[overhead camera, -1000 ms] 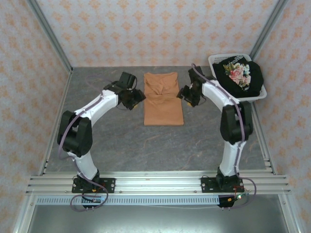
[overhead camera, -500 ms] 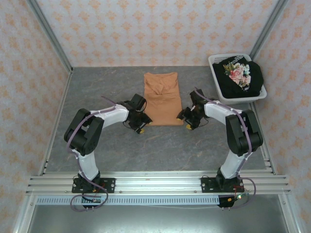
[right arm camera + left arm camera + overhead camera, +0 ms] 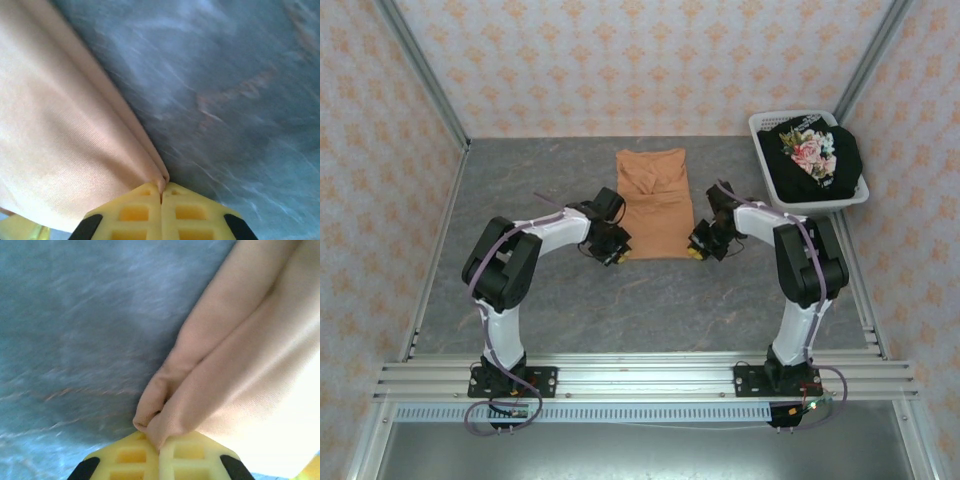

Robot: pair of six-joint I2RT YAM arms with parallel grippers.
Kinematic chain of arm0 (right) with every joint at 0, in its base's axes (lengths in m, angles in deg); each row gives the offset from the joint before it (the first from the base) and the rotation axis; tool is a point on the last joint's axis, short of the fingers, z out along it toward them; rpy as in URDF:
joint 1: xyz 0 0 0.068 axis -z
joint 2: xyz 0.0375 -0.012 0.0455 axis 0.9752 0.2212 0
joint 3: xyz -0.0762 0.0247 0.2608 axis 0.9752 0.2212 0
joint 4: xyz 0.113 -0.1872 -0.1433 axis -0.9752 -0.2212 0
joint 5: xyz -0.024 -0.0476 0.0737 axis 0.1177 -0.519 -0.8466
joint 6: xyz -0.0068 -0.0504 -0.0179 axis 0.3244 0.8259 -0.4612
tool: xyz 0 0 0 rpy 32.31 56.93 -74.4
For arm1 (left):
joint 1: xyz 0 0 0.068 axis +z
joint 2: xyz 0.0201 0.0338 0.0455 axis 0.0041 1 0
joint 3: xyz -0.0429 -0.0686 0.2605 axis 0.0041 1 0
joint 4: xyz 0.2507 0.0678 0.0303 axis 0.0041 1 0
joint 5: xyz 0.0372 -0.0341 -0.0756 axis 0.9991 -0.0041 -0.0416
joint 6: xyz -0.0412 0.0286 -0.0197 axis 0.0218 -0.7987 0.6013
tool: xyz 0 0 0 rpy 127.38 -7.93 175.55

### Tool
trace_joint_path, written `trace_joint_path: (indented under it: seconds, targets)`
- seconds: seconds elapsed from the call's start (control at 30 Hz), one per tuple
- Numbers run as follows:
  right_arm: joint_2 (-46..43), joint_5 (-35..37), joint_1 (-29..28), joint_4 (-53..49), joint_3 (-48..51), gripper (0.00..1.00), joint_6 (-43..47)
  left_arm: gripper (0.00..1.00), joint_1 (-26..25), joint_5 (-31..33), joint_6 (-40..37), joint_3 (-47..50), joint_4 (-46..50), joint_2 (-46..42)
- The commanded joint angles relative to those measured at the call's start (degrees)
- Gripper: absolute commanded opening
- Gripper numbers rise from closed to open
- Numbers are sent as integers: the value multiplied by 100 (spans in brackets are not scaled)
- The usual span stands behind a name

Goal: Fold and stack the t-shirts

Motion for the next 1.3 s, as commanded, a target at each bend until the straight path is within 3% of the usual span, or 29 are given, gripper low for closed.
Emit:
trace_joint_path:
  seconds: [0.0, 0.27, 0.5, 0.77, 1.03, 1.27]
  targets:
    - [-91, 312, -54, -21, -133, 0, -46, 0, 77, 401, -255, -208, -55, -46]
    - [-707, 670, -14, -782, -1088, 0, 12, 0, 225, 809, -799, -1173, 646, -956]
    - [-992, 617, 23, -1298, -1772, 0, 31, 0, 280, 547, -966, -1394, 936, -1369]
    - [-1692, -8, -401, -1543, -428, 0, 56, 0, -103, -75, -1105, 189, 1173, -2012]
    - [-2717, -445, -1239, -2240, 1309, 0, 340, 0, -915, -574, -1035, 1904, 1600, -2833]
    - [-3877, -625, -1590, -3039, 1897, 0, 266, 0, -1680, -809, -649, 2437, 1809, -3704]
